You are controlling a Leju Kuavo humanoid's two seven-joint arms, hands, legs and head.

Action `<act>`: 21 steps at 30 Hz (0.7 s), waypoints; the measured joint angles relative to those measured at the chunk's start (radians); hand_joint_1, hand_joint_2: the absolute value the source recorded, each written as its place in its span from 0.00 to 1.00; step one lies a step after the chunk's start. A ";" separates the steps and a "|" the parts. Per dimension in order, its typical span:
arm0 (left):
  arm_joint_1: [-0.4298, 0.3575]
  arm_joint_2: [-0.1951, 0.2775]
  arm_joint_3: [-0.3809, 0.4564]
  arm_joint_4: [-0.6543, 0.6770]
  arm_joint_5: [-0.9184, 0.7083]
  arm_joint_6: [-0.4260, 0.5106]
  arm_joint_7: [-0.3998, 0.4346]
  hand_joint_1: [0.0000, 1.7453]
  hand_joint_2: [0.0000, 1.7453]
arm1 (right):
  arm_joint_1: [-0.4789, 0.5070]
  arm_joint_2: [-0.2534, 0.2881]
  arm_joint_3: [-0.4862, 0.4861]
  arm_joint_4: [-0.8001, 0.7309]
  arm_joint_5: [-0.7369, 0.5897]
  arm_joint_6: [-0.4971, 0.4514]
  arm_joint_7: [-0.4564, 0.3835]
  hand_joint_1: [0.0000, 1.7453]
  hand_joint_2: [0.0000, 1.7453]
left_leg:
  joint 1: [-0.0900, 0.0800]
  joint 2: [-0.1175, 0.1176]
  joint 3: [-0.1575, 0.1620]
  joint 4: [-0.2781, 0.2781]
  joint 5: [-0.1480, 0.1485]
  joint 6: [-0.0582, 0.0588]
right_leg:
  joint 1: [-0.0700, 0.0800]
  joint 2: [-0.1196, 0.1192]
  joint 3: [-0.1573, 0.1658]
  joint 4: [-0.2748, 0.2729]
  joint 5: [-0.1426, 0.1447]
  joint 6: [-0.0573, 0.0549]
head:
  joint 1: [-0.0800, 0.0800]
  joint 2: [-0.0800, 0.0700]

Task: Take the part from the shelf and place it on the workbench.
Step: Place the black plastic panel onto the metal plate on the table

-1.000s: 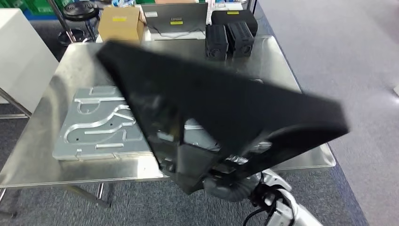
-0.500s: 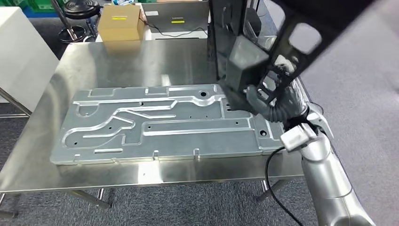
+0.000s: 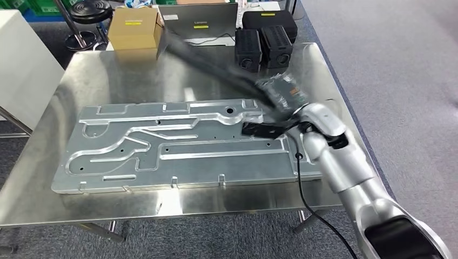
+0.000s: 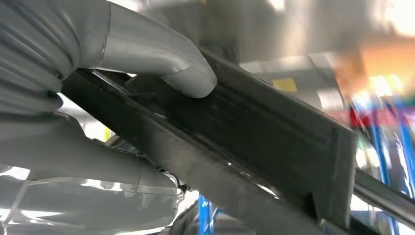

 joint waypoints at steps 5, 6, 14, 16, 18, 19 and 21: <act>-0.002 0.000 0.008 0.000 0.001 -0.010 -0.013 0.00 1.00 | -0.081 0.088 0.154 0.235 0.120 0.019 0.047 0.95 1.00 | 0.009 0.002 0.012 -0.019 0.009 0.018 | -0.006 -0.007 -0.075 0.157 -0.084 0.023 | 0.003 0.000; -0.002 0.000 0.009 0.000 0.001 -0.012 -0.014 0.00 1.00 | -0.090 0.103 0.183 0.273 0.132 0.021 0.054 0.95 1.00 | 0.009 0.002 0.013 -0.019 0.008 0.019 | -0.010 -0.007 -0.109 0.221 -0.106 0.026 | 0.003 0.000; 0.002 -0.003 0.016 0.000 -0.017 -0.026 -0.043 0.00 1.00 | -0.144 0.180 0.302 0.438 0.155 0.060 0.077 0.95 1.00 | 0.010 -0.007 0.017 0.001 -0.019 -0.010 | -0.017 -0.011 -0.034 0.018 0.015 0.022 | 0.002 0.000; 0.002 -0.003 0.016 0.000 -0.026 -0.030 -0.050 0.00 1.00 | -0.154 0.195 0.321 0.464 0.156 0.077 0.089 0.95 1.00 | 0.012 -0.006 0.021 -0.003 -0.021 -0.022 | -0.015 -0.009 -0.030 0.011 0.014 0.010 | 0.002 0.000; 0.002 -0.004 0.016 0.000 -0.035 -0.034 -0.055 0.00 1.00 | -0.167 0.211 0.337 0.489 0.156 0.093 0.097 0.71 0.75 | 0.014 -0.003 0.014 0.026 -0.044 -0.031 | -0.017 -0.009 -0.020 0.003 0.015 -0.003 | 0.001 0.000; 0.002 -0.005 0.016 0.000 -0.039 -0.036 -0.059 0.00 1.00 | -0.172 0.221 0.346 0.502 0.157 0.100 0.101 0.48 0.50 | 0.015 -0.002 -0.004 0.070 -0.069 -0.035 | -0.019 -0.010 -0.014 -0.001 0.015 -0.008 | 0.000 0.000; 0.002 -0.006 0.016 0.000 -0.044 -0.038 -0.065 0.00 1.00 | -0.176 0.235 0.363 0.524 0.159 0.108 0.106 0.00 0.00 | 0.015 -0.001 -0.063 0.198 -0.128 -0.039 | -0.016 -0.012 -0.010 -0.002 0.012 -0.015 | -0.002 0.000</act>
